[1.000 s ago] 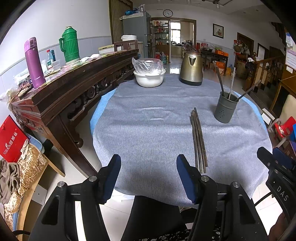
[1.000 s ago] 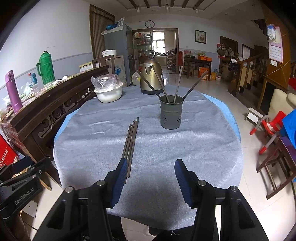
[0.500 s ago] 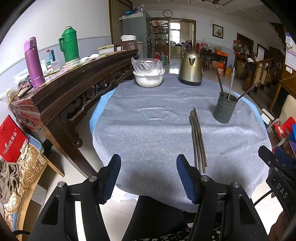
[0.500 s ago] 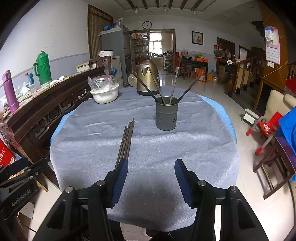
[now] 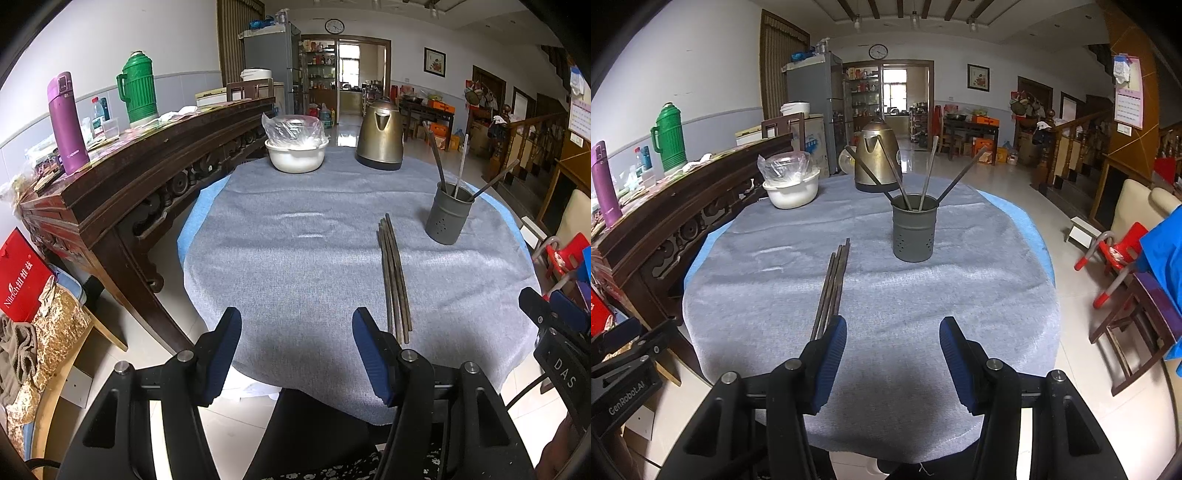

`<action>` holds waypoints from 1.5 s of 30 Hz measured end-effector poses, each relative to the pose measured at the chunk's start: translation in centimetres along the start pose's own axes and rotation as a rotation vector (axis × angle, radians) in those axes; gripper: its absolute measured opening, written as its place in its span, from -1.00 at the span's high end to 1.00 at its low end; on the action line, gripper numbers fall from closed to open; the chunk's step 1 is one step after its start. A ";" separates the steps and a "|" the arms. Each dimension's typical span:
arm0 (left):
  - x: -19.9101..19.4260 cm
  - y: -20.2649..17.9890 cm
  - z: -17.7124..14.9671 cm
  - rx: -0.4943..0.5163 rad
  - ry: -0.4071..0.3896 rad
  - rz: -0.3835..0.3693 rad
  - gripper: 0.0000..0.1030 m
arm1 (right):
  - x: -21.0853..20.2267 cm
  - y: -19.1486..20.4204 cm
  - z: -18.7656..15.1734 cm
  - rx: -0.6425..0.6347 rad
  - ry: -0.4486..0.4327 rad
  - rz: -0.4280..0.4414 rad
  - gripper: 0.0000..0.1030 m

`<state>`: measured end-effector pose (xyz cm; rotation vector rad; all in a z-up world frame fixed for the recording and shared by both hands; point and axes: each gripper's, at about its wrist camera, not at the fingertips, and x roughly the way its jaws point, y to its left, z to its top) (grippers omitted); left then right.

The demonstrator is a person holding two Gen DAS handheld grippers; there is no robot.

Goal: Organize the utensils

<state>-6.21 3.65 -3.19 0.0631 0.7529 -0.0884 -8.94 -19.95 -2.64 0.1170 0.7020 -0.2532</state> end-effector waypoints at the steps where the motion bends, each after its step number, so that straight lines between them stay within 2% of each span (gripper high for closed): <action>1: 0.0 0.0 0.0 0.000 -0.001 0.000 -0.23 | 0.1 0.0 0.0 0.000 0.000 0.000 -0.11; 32: 0.6 -1.2 -0.7 0.018 0.030 -0.032 -0.23 | 0.6 -1.0 -0.9 0.025 0.019 -0.016 -0.11; 45: 1.1 -0.2 -0.9 -0.013 0.044 -0.044 -0.23 | 1.1 -0.4 -1.1 0.013 0.038 -0.024 -0.11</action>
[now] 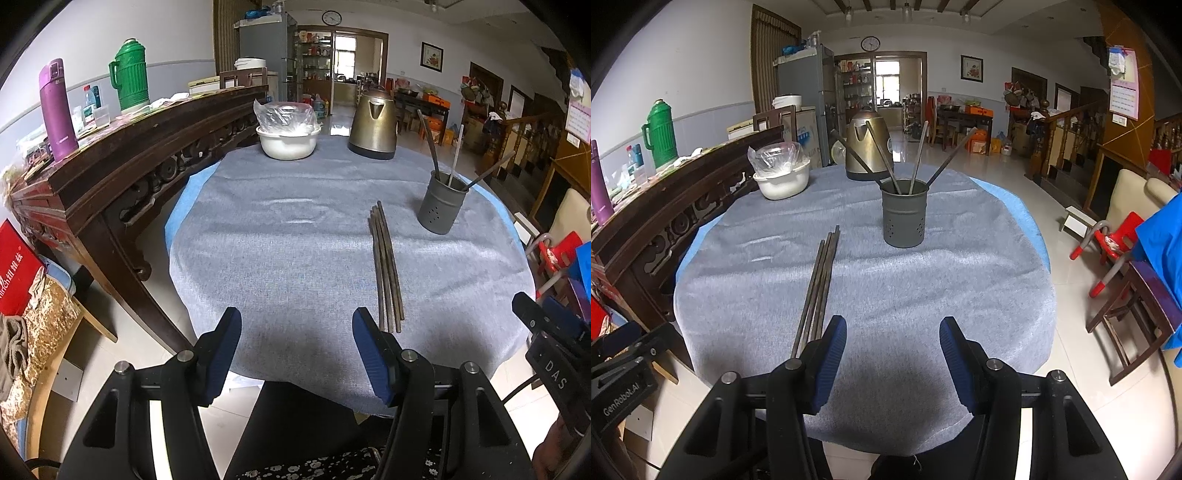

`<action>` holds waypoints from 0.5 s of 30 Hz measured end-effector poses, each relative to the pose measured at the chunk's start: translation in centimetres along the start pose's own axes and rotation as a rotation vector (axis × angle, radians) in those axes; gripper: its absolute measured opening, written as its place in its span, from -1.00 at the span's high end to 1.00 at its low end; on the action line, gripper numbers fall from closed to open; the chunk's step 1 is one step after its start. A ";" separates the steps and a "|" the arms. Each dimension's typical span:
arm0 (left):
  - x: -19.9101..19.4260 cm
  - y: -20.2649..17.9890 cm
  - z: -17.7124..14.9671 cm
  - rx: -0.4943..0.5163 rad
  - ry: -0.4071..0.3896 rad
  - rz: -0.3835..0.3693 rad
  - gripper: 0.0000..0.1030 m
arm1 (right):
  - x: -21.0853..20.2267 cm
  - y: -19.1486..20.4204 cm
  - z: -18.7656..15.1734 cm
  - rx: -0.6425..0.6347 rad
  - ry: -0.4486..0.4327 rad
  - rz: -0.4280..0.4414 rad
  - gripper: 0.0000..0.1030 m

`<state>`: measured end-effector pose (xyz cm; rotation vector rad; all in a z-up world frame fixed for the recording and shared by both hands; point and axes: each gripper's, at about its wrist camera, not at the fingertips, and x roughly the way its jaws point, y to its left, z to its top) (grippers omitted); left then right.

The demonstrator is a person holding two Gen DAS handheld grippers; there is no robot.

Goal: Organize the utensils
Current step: 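Move both open grippers down onto the dark chopsticks lying on the cloth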

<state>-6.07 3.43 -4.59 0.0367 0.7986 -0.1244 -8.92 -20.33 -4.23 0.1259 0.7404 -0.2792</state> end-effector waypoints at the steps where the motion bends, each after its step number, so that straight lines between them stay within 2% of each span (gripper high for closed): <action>1: 0.1 0.1 -0.1 -0.003 0.002 -0.002 -0.23 | 0.0 0.1 0.0 -0.002 0.001 -0.001 -0.11; 10: -0.1 -0.1 0.5 0.016 -0.021 -0.011 -0.23 | 1.2 0.5 0.5 -0.013 0.020 -0.012 -0.11; 12: -0.1 0.2 1.0 0.010 -0.035 -0.012 -0.23 | 2.1 0.4 1.1 0.002 0.033 0.018 -0.11; 15: 1.3 0.7 1.3 -0.019 0.003 -0.044 -0.23 | 3.8 0.2 1.9 0.023 0.063 0.110 -0.11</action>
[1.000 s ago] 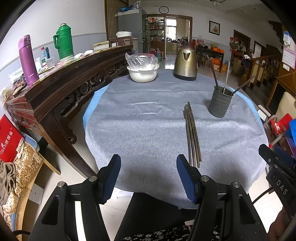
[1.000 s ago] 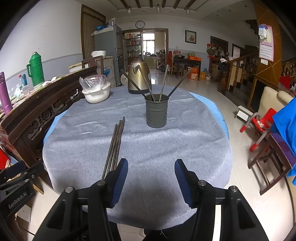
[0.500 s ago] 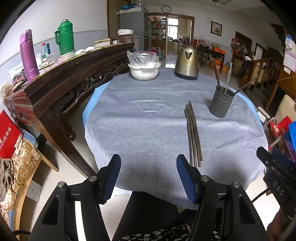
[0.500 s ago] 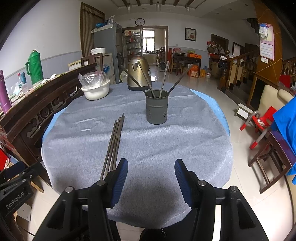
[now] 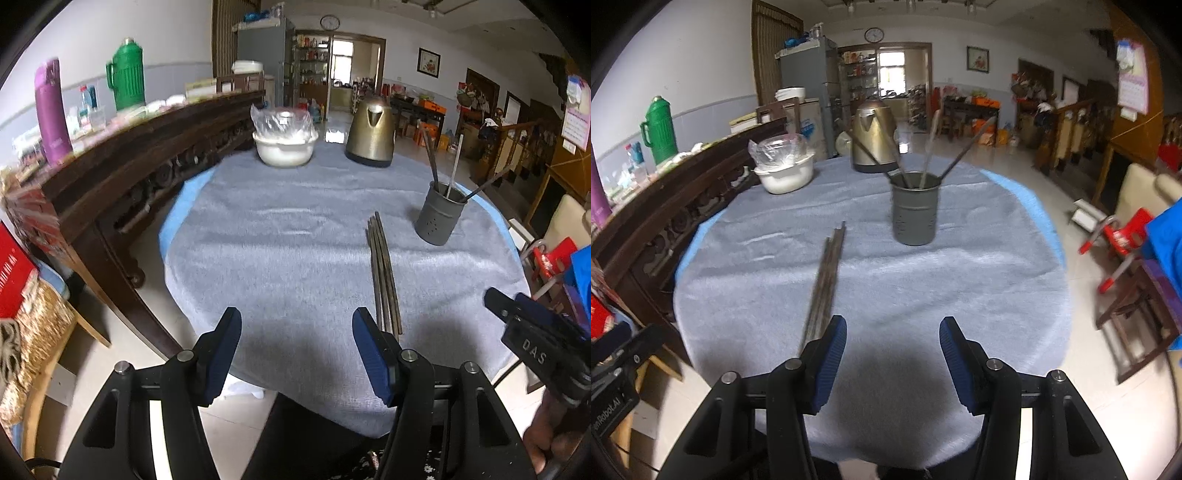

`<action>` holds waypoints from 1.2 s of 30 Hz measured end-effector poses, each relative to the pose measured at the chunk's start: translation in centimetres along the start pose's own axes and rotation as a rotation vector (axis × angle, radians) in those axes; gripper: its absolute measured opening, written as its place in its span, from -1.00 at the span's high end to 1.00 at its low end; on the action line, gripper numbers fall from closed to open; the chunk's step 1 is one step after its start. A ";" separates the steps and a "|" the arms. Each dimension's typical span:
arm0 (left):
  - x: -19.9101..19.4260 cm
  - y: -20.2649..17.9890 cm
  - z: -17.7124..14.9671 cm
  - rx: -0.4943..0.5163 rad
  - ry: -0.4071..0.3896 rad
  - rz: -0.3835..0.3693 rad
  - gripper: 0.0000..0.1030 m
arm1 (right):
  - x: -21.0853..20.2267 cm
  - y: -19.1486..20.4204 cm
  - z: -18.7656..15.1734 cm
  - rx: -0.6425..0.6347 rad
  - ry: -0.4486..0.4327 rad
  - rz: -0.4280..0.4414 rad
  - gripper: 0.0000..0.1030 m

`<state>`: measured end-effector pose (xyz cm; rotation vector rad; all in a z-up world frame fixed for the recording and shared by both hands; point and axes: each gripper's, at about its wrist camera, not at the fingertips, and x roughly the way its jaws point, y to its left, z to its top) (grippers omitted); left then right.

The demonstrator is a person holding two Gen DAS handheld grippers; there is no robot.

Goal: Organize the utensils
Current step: 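Move both open grippers down onto the dark chopsticks lying on the cloth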

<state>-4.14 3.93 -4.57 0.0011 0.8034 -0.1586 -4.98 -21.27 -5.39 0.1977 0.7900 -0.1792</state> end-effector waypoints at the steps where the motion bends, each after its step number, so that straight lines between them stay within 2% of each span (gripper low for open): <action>1: 0.5 0.2 0.0 -0.008 0.016 -0.011 -0.23 | 0.6 -0.1 0.3 0.005 0.016 0.034 -0.11; 5: 2.4 0.9 -0.2 -0.024 0.065 -0.023 -0.23 | 3.7 -0.2 1.3 0.017 0.057 0.138 -0.07; 7: 3.5 1.4 -0.3 -0.032 0.089 -0.030 -0.23 | 5.5 -0.4 1.7 0.046 0.084 0.175 0.07; 8: 3.9 1.5 -0.3 -0.035 0.097 -0.029 -0.23 | 6.5 -0.5 1.8 0.058 0.103 0.193 0.21; 15: 8.1 1.2 -0.5 -0.028 0.189 -0.044 -0.23 | 12.0 -0.1 1.9 0.072 0.213 0.233 0.32; 22: 11.5 -0.1 0.0 -0.017 0.256 -0.058 -0.23 | 15.1 0.7 1.9 0.088 0.305 0.308 0.44; 30: 13.2 -1.1 1.0 -0.015 0.271 -0.050 -0.23 | 17.2 1.2 2.0 0.059 0.364 0.299 0.55; 36: 13.9 -1.6 1.7 -0.011 0.275 -0.044 -0.23 | 17.4 1.6 2.5 0.016 0.363 0.285 0.60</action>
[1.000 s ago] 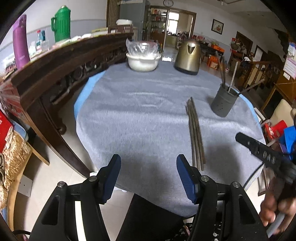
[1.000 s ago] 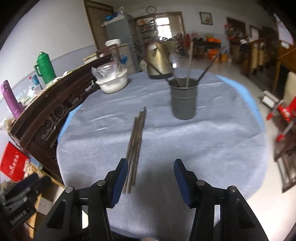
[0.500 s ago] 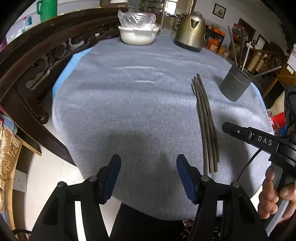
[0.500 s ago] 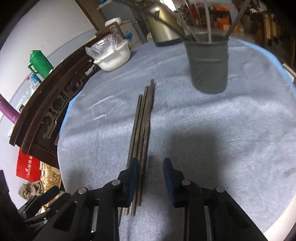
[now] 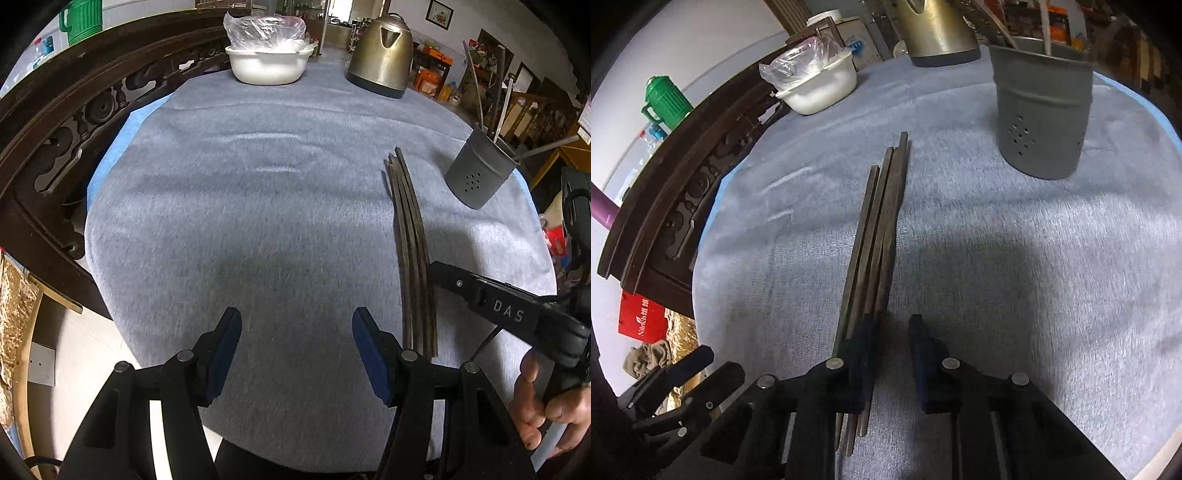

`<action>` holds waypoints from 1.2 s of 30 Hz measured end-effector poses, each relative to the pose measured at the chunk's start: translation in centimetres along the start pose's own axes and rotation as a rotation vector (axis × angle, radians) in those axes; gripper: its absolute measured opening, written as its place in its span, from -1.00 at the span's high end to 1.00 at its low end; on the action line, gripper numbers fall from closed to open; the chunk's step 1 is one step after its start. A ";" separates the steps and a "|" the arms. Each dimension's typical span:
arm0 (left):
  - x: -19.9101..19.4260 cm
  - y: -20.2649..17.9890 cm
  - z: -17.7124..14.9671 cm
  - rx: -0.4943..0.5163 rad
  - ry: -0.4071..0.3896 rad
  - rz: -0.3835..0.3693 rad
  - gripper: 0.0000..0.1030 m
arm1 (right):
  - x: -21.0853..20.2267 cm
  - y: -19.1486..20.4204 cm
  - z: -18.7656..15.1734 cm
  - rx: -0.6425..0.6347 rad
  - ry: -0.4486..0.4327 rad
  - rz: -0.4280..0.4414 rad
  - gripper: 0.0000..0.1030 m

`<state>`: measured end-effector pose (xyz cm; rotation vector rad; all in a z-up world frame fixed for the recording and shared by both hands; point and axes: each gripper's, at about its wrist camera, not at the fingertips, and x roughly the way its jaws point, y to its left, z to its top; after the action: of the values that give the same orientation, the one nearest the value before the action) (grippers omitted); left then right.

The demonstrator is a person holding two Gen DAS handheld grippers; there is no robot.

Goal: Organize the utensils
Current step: 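Move both open grippers down onto the dark chopsticks lying on the cloth, then close the right gripper on one chopstick while the left gripper grasps another chopstick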

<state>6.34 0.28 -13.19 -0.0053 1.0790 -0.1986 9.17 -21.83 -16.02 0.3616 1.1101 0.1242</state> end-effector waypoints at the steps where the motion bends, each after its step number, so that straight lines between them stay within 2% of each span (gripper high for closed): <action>1: 0.1 -0.2 0.2 0.003 0.003 0.002 -0.23 | 0.1 0.2 0.1 -0.007 0.004 -0.005 0.60; 6: 0.3 -1.0 1.0 0.023 0.002 0.009 -0.23 | 0.7 0.9 0.6 -0.038 0.000 -0.032 0.61; 7: 0.2 -1.1 1.1 0.026 0.001 0.008 -0.23 | 0.7 0.9 0.7 -0.038 0.000 -0.034 0.64; 8: 0.2 -1.2 1.2 0.028 0.000 0.007 -0.23 | 0.8 0.7 0.8 -0.035 0.002 -0.044 0.79; 9: 0.3 -1.4 1.3 0.030 0.001 0.007 -0.23 | 0.8 0.5 0.9 -0.031 0.004 -0.045 0.84; 16: 0.8 -2.5 2.2 0.040 0.027 -0.042 -0.23 | -0.5 -2.1 0.7 0.042 0.010 -0.045 0.85; 27: 3.1 -4.7 3.1 0.047 0.112 -0.133 -0.23 | -2.7 -4.9 -1.7 0.114 0.035 -0.017 0.85; 33: 5.2 -5.3 3.7 0.054 0.173 -0.133 -0.22 | -3.1 -5.7 -2.2 0.126 0.043 0.020 0.85; 36: 5.4 -5.8 4.0 0.070 0.164 -0.122 -0.22 | -3.1 -5.6 -2.2 0.122 0.042 0.026 0.85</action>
<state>11.36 -6.69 -15.45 0.0084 1.2359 -0.3512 5.38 -27.45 -16.17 0.4839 1.1572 0.0876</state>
